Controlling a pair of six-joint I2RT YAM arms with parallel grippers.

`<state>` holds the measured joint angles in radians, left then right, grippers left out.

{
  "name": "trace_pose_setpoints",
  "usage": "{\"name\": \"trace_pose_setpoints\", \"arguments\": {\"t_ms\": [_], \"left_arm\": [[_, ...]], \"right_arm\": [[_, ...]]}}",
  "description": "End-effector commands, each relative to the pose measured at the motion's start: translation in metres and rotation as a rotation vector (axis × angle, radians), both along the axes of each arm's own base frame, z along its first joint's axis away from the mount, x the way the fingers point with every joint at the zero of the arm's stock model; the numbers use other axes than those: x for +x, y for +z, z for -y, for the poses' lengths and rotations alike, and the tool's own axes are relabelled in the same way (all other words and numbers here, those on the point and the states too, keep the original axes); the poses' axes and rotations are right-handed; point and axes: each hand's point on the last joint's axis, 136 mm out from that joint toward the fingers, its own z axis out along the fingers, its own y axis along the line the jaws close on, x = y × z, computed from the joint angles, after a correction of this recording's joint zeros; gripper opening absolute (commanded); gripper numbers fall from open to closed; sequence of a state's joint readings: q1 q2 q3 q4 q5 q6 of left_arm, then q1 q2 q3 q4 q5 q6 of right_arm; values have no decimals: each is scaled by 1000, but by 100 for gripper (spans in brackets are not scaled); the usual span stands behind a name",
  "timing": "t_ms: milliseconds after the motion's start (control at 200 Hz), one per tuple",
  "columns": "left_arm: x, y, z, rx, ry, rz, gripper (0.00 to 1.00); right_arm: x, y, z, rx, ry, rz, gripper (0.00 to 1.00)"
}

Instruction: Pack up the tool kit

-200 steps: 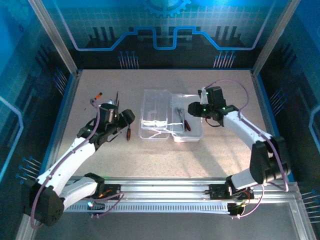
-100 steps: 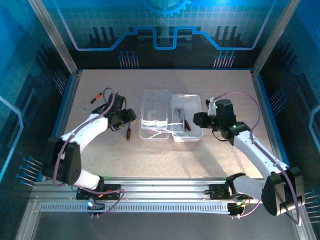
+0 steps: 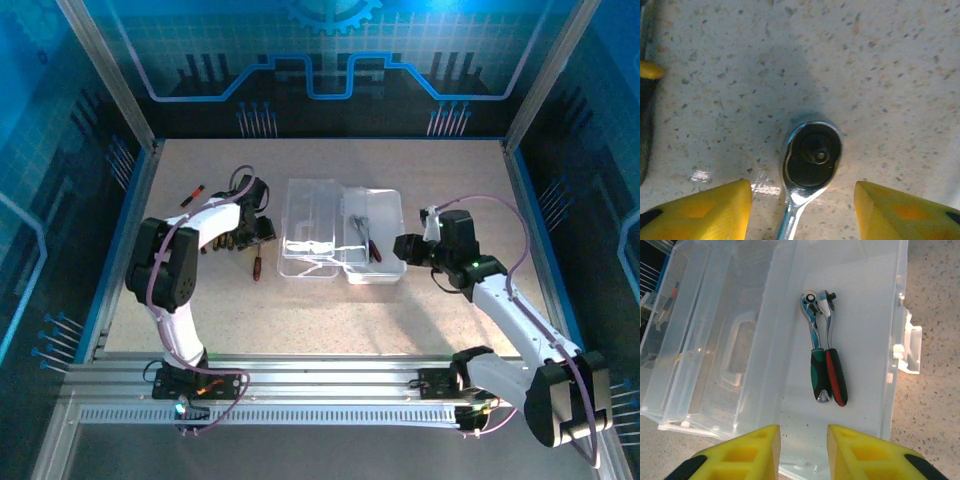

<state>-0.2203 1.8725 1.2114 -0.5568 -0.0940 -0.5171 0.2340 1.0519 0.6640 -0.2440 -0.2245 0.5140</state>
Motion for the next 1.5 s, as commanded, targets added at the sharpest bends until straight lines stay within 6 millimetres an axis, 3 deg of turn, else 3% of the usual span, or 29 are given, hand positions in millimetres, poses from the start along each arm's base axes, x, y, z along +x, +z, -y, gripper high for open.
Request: {"name": "trace_pose_setpoints", "arguments": {"t_ms": [0, 150, 270, 635, 1141, 1491], "left_arm": [[-7, -9, -10, 49, -14, -52, 56], [-7, -20, -10, 43, -18, -70, 47], [-4, -24, -10, 38, -20, -76, 32], [-4, -21, -5, 3, -28, -52, 0], [-10, 20, -3, -34, -39, 62, 0], [-8, 64, 2, -85, -49, 188, 0]], "right_arm": [[-3, 1, 2, 29, -5, 3, 31], [-1, 0, -1, 62, -12, 3, 31], [-1, -2, -6, 100, -8, -6, 31], [-5, 4, -7, 119, -7, 11, 31], [-3, 15, -13, 162, 15, 29, 31], [-4, 17, -15, 171, 24, 29, 31]]}}
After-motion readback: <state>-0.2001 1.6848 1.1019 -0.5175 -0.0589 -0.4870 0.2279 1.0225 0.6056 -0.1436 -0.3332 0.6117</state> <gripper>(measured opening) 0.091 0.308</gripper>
